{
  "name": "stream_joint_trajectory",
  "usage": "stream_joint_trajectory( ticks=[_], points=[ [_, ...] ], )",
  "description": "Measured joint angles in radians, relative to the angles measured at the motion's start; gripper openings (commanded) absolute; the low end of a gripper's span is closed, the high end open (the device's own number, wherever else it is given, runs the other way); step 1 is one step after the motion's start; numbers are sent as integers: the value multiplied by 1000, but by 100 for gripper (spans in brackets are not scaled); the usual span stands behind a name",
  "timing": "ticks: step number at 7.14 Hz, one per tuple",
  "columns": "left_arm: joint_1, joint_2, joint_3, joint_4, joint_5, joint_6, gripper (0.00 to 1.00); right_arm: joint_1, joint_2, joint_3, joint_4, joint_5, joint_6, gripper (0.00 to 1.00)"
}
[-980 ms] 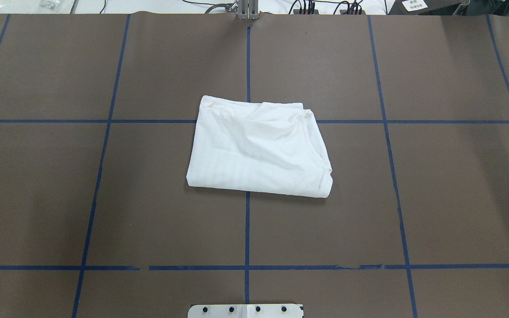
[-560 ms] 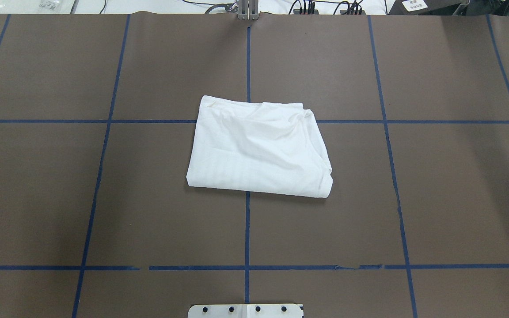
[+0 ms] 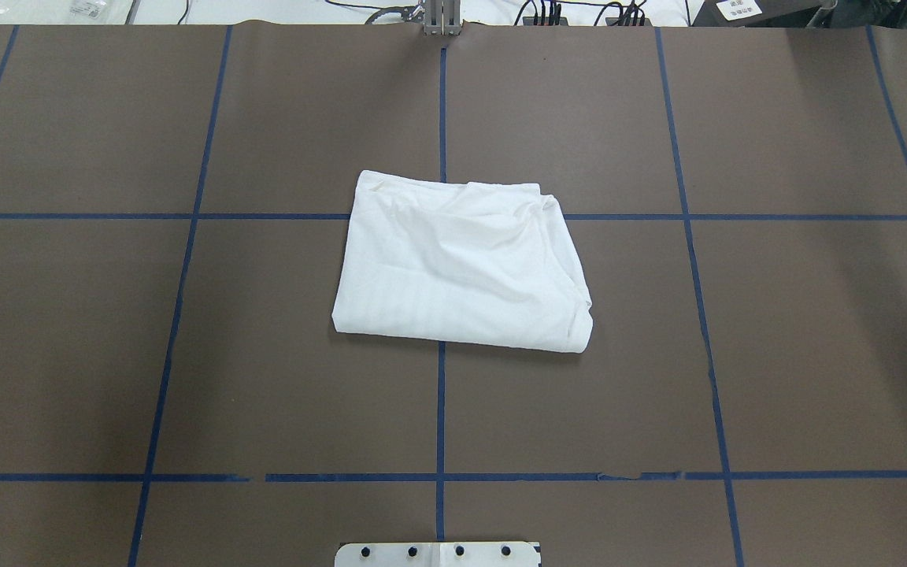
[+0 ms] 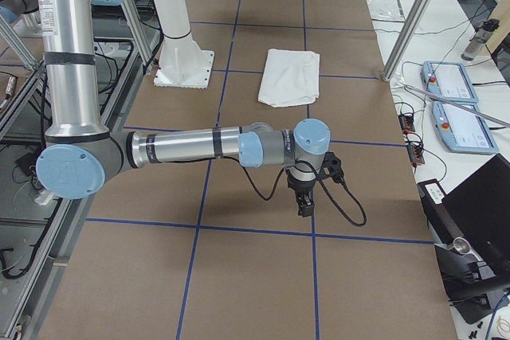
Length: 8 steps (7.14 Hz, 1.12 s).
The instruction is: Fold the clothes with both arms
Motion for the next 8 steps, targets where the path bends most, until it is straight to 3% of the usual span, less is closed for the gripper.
stream_joint_trajectory(
  ticks=[8],
  points=[
    [1, -3, 1, 0, -43, 0, 100, 4, -10, -11, -2, 11, 2, 100]
  ],
)
